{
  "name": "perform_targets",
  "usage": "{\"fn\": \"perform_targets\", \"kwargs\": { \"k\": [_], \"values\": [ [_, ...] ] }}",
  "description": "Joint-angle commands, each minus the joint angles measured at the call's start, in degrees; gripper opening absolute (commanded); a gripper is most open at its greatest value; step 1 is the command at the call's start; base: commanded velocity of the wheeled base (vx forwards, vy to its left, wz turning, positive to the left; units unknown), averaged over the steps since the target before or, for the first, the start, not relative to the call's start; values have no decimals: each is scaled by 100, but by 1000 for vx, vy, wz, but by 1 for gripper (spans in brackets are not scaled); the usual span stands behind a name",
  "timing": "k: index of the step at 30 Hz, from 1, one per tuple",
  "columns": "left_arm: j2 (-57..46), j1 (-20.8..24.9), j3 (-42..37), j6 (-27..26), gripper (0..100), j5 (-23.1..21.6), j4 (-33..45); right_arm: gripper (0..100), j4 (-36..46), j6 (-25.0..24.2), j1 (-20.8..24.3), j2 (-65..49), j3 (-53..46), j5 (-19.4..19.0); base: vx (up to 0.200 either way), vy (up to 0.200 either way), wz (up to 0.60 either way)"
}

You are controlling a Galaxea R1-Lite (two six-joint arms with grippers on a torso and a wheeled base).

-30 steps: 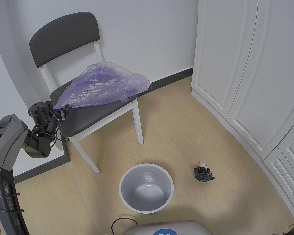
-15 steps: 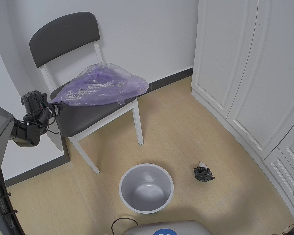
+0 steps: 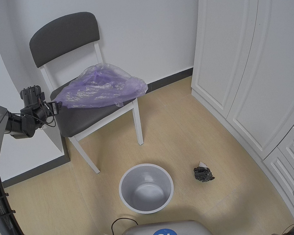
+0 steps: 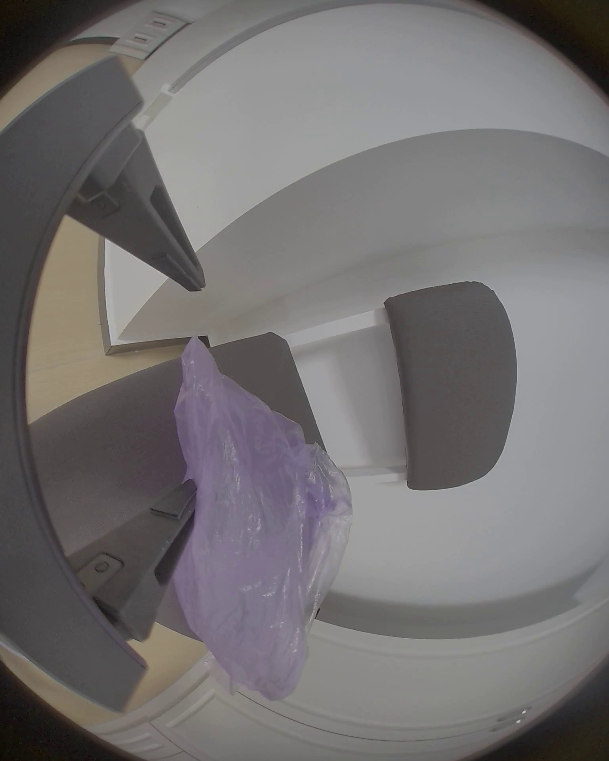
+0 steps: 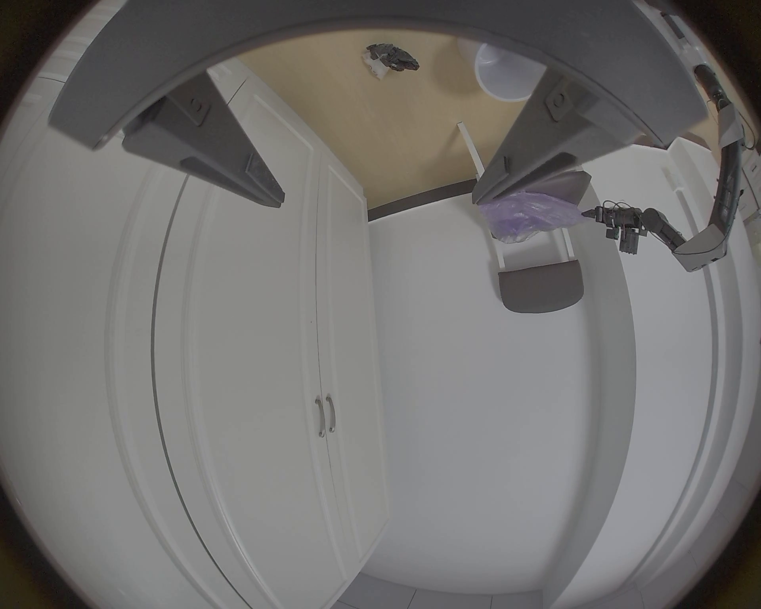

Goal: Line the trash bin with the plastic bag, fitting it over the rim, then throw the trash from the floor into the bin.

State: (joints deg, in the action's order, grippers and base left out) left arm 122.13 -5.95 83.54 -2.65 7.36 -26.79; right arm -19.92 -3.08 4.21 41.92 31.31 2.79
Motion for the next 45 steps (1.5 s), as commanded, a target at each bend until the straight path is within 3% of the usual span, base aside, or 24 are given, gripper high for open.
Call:
{"fn": "perform_targets", "kwargs": {
  "k": [1, 5, 18, 26, 45],
  "values": [
    [48, -38, 101, 10, 100, 11, 34, 100, 6, 1, 1, 0, -2, 2, 0, 0, 0],
    [4, -73, 224, 62, 100, 11, 368, 100, -3, 1, 1, 0, -10, 2, 0, 0, 0],
    [-40, 41, 1217, 1548, 100, -42, 2161, 100, 6, 1, 1, 9, -46, -15, 0, 0, 0],
    [154, 76, 1973, 2101, 100, -68, 3101, 100, 6, 1, 1, 26, -63, -15, 0, 0, 0],
    [699, 112, 1639, 2172, 100, -86, 2899, 100, 6, 1, 1, 35, -160, -24, 0, 0, 0]
  ]
}}
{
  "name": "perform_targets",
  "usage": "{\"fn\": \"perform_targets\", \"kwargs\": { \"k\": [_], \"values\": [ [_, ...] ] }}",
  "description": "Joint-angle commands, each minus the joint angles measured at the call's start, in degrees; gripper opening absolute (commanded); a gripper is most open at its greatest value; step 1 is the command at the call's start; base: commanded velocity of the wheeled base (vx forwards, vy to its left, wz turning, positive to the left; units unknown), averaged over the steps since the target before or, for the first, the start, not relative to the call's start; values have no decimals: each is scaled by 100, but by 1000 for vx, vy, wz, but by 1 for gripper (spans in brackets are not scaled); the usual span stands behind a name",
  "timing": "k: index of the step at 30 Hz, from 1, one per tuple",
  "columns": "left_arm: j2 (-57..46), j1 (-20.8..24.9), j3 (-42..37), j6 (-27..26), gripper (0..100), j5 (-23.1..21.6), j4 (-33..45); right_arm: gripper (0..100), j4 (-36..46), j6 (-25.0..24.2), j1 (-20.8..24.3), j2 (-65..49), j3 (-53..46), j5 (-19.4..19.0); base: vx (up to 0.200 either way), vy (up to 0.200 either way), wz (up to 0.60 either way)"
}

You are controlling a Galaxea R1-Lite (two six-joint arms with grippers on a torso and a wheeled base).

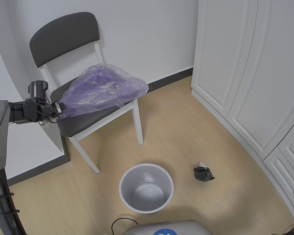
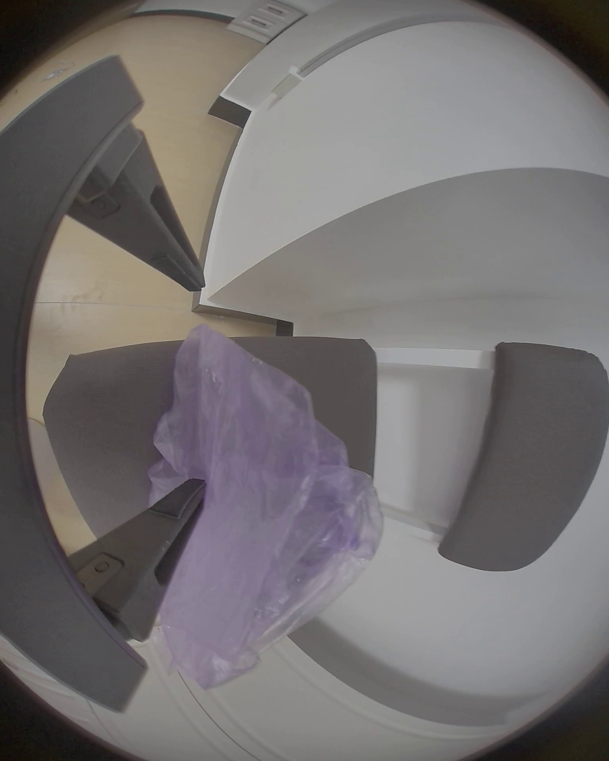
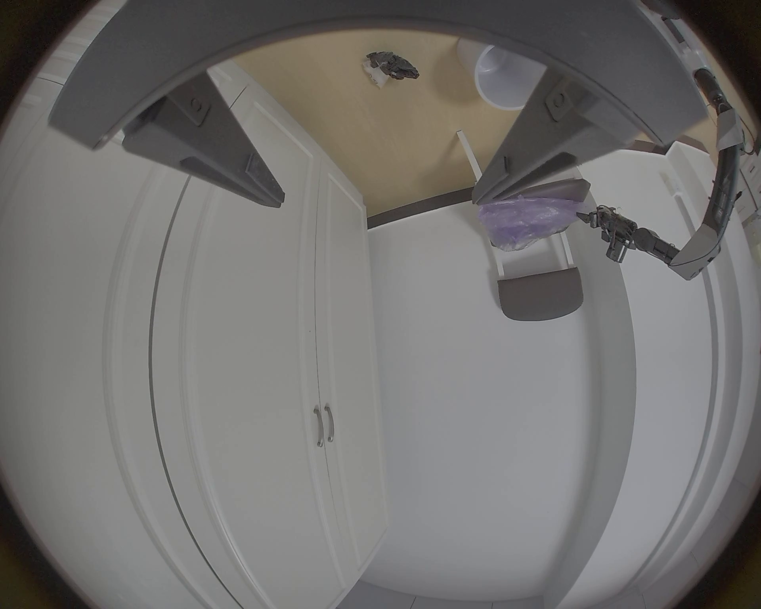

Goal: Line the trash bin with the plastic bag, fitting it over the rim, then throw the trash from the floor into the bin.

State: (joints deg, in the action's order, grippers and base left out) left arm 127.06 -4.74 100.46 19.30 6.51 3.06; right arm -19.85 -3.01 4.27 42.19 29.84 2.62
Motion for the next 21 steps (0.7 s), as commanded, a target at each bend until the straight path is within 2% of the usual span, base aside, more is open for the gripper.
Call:
{"fn": "perform_targets", "kwargs": {
  "k": [1, 10, 15, 17, 21],
  "values": [
    [249, -9, -53, -49, 100, -1, -165, 100, -2, -7, 4, 8, -14, 2, 0, 0, 0],
    [293, -18, -62, -172, 100, -159, -789, 100, -2, -7, 4, 8, -14, -7, 0, 0, 0],
    [187, -97, -405, -752, 100, -633, -1062, 100, -10, 2, -5, 0, -14, -7, 0, 0, 0],
    [143, -194, -765, -1218, 100, -1055, -1695, 100, -2, 2, 4, -18, -14, -7, 0, 0, 0],
    [187, -273, -1152, -1974, 100, -1424, -2635, 100, -2, 2, 4, -27, -14, -7, 0, 0, 0]
  ]
}}
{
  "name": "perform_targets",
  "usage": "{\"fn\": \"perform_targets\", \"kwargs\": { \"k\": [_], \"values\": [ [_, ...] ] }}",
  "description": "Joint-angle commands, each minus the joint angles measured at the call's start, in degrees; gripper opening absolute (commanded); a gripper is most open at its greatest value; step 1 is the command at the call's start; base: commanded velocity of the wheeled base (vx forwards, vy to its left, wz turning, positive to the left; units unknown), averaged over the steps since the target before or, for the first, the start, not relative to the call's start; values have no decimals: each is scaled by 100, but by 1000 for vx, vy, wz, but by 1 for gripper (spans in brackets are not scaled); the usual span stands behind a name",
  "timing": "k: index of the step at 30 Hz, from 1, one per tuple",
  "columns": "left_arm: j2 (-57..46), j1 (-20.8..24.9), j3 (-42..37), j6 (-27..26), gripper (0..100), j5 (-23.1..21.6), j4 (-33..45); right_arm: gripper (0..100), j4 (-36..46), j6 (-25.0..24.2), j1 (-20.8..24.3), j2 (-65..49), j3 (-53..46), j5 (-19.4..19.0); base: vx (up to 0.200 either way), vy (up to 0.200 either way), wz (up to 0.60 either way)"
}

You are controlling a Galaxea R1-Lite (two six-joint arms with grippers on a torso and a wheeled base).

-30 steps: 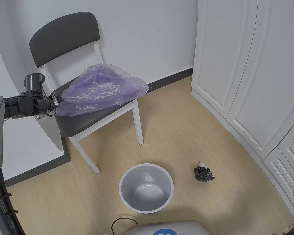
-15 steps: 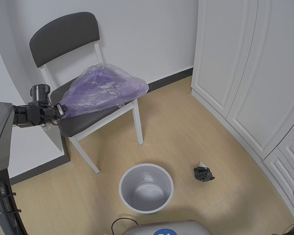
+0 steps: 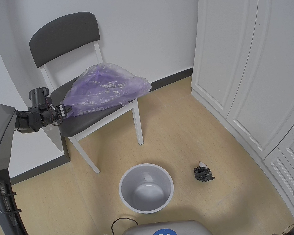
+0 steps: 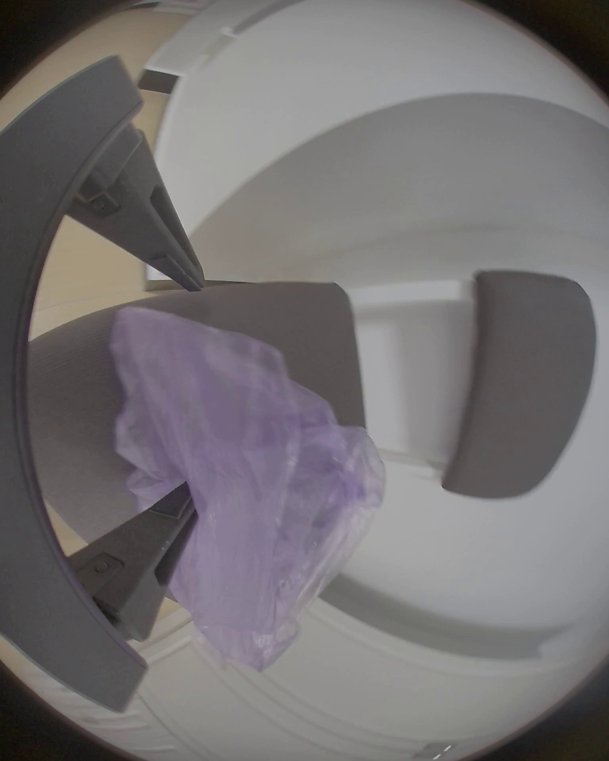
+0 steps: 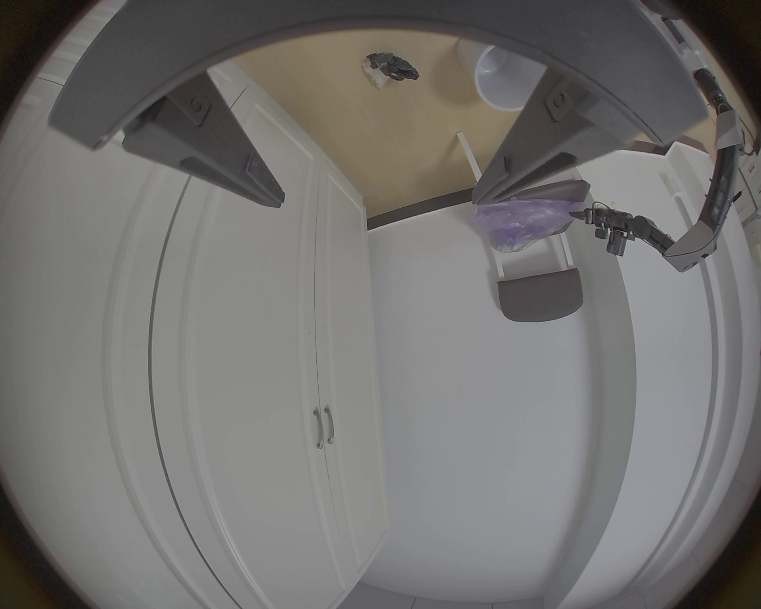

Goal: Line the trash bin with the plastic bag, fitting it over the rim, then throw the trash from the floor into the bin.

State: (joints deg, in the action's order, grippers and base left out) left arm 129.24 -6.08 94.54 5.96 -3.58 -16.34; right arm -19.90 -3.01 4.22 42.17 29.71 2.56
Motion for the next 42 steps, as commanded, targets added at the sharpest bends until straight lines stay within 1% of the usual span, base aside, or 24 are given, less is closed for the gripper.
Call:
{"fn": "perform_targets", "kwargs": {
  "k": [1, 6, 9, 10, 11, 14, 23, 39, 42],
  "values": [
    [-31, -148, -603, -728, 100, -433, -757, 100, -6, 2, 9, -24, 0, -1, 0, 0, 0],
    [-57, -174, -700, -807, 100, -556, -836, 100, 3, 2, 9, -24, 0, -1, 0, 0, 0],
    [-75, -332, -735, -1159, 100, -793, -854, 100, 3, 2, 9, -24, 0, -1, 0, 0, 0],
    [-75, -341, -744, -1211, 100, -811, -854, 100, 3, 2, 9, -24, 0, -1, 0, 0, 0],
    [-75, -411, -779, -1440, 100, -890, -863, 100, -6, 2, 9, -24, 0, -1, 0, 0, 0],
    [-66, -517, -788, -1572, 100, -1021, -871, 100, 3, 2, 9, -24, 0, -1, 0, 0, 0],
    [22, -587, -612, -1554, 100, -1092, -880, 100, 3, 2, 9, -24, 0, -1, 0, 0, 0],
    [250, -420, -269, -1545, 100, -1136, -880, 100, 3, 2, 9, -16, -9, -1, 0, 0, 0],
    [356, -350, -76, -1545, 100, -1162, -871, 100, 3, 2, 9, -7, -9, -10, 0, 0, 0]
  ]
}}
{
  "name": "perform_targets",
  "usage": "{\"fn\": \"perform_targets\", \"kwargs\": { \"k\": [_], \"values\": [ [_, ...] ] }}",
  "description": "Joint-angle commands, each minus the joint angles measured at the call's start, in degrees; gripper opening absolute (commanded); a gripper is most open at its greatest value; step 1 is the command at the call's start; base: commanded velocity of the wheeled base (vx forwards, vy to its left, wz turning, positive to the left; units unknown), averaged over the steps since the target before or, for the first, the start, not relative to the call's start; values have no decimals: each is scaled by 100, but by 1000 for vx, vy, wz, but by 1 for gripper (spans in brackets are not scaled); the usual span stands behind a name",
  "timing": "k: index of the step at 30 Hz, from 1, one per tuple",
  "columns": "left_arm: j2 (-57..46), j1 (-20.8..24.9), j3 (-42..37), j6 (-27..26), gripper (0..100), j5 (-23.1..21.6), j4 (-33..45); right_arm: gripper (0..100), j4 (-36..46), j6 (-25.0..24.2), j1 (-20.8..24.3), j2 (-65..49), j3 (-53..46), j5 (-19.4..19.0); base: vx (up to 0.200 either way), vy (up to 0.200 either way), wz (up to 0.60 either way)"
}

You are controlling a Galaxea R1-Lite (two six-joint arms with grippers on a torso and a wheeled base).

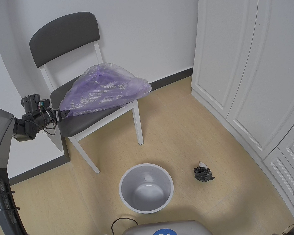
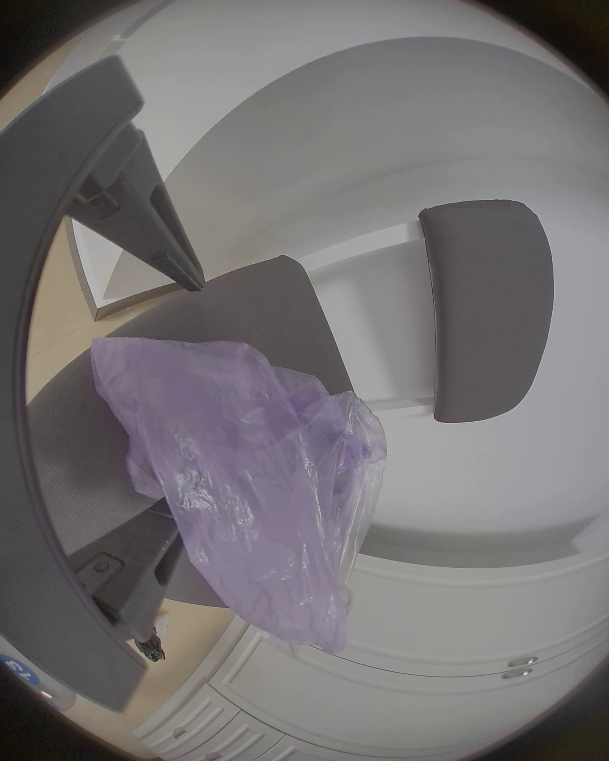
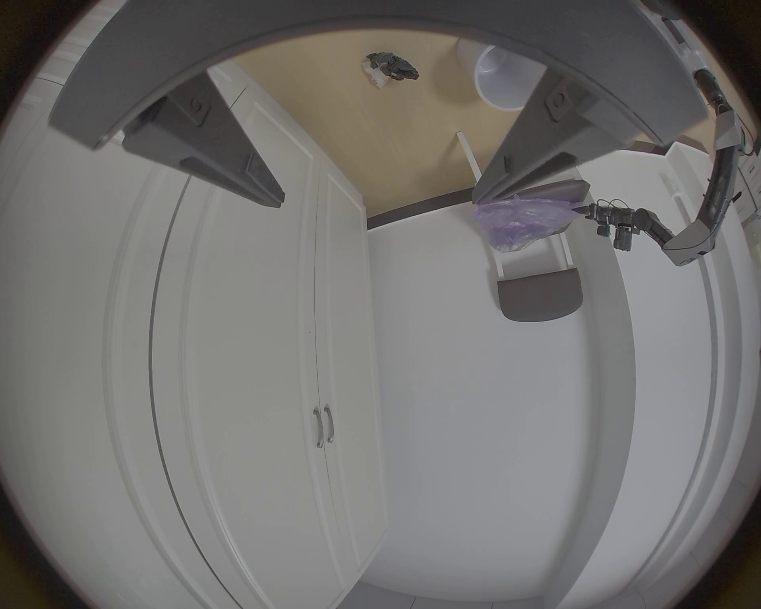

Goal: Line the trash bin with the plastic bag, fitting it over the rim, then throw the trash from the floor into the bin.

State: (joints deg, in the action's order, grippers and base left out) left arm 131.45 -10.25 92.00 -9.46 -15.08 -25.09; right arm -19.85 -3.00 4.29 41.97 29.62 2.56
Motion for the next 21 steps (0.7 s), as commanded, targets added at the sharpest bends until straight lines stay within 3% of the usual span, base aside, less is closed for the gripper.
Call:
{"fn": "perform_targets", "kwargs": {
  "k": [1, 3, 4, 14, 21],
  "values": [
    [162, 67, 213, -3, 100, -21, 4, 100, -2, 1, 2, 13, 0, -1, 0, 0, 0],
    [188, 85, 257, -3, 100, -21, 13, 100, -2, 1, 10, 13, 8, -10, 0, 0, 0],
    [188, 94, 283, -3, 0, -21, 22, 100, -2, 1, 19, 4, 8, -10, 0, 0, 0],
    [126, 173, 274, 14, 0, -21, 13, 100, -2, -8, 63, 30, 8, -1, 0, 0, 0],
    [-542, 515, -112, 524, 0, 31, 13, 100, -10, -17, 151, 48, 17, -1, 0, 0, 0]
  ]
}}
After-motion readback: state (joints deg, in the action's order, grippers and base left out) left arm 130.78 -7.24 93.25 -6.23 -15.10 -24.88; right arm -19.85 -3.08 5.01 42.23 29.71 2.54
